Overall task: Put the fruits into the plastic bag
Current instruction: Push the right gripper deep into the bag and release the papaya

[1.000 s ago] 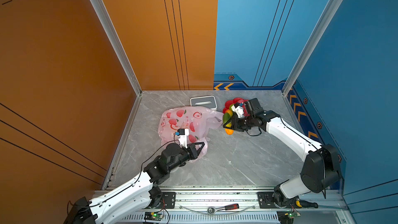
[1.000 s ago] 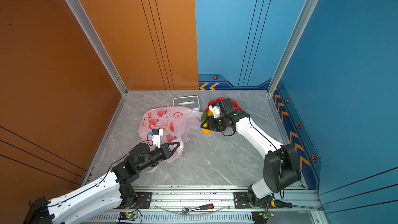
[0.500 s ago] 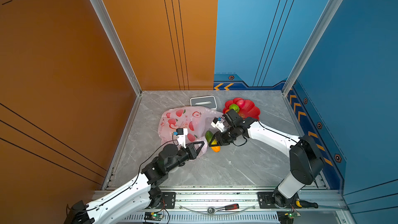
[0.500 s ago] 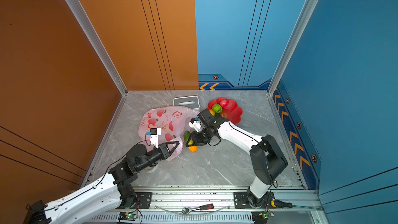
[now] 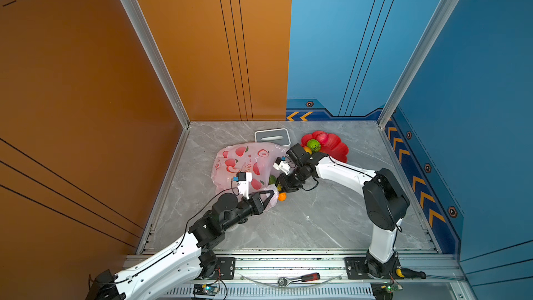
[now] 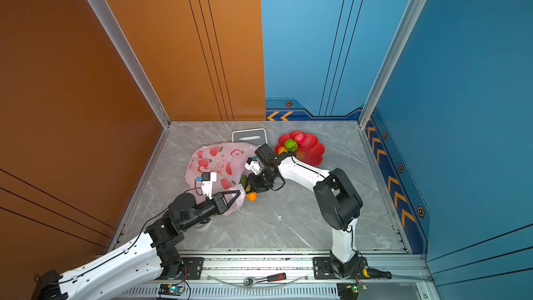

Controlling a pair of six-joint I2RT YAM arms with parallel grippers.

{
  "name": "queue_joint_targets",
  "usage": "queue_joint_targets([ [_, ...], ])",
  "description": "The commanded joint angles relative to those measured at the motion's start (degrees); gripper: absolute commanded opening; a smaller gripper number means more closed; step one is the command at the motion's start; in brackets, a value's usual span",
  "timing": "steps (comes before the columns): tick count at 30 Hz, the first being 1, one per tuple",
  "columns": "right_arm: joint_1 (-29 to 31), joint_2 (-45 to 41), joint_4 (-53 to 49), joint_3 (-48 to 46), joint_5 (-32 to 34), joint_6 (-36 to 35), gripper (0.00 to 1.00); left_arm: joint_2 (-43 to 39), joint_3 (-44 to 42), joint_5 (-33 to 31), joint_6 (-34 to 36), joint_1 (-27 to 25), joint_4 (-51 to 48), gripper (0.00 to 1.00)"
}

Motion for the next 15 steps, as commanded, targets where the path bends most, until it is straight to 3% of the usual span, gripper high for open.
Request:
queue_joint_targets([
  [1, 0.46, 2.73, -1.26, 4.85, -0.88, -0.57, 0.41, -0.46, 1.01, 2.1, 1.73, 0.31, -0.05, 0.0],
  [7, 0.46, 7.58, 1.23, 10.78, 0.4, 2.69, 0.41, -1.45, 0.77, 2.32, 1.91, -0.01, 0.05, 0.0],
  [15, 1.91, 11.6, 17.85, 11.47, -0.26, 15.29, 0.41, -0.9, 0.61, 2.38, 1.55, -0.01, 1.27, 0.0],
])
